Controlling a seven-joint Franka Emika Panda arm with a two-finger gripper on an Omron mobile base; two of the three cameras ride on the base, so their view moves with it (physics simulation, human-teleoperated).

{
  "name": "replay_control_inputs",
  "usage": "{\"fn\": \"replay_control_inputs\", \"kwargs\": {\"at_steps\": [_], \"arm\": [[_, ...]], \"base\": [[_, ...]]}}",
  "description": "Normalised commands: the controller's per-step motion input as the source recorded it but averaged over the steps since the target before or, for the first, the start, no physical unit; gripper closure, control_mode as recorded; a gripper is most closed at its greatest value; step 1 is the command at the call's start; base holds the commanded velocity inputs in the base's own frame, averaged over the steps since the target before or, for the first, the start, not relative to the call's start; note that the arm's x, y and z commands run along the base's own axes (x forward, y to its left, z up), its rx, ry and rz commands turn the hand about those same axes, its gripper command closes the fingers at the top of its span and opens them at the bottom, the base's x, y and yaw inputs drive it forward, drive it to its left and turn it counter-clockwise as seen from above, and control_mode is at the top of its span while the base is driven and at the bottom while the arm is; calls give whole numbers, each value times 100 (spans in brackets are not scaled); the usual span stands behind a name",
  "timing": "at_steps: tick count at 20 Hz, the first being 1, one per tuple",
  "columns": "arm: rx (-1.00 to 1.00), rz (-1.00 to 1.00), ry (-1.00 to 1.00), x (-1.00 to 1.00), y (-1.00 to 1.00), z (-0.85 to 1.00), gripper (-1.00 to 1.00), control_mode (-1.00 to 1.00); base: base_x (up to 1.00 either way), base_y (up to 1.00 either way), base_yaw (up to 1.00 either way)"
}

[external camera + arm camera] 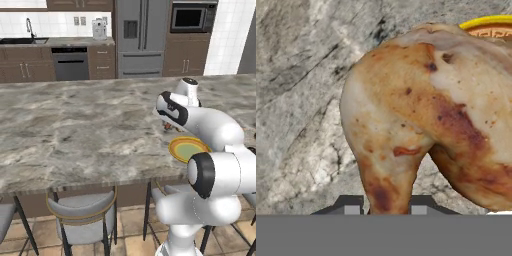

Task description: Take the chicken drumsticks from the pan and place one on each plate on the dining counter.

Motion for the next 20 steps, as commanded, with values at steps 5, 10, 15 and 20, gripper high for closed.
{"fn": "replay_control_inputs", "kwargs": {"at_steps": [5,10,15,20], "arm": [[0,0,0,0,0,0,100,100],[0,3,13,11,-27,-8,100,-100],[-4,10,24,21,-67,-24,100,-100],[-4,12,14,17,-72,-29,100,-100]], "base": [[30,-52,10],[8,-16,3],[0,0,0],[0,0,0]]}}
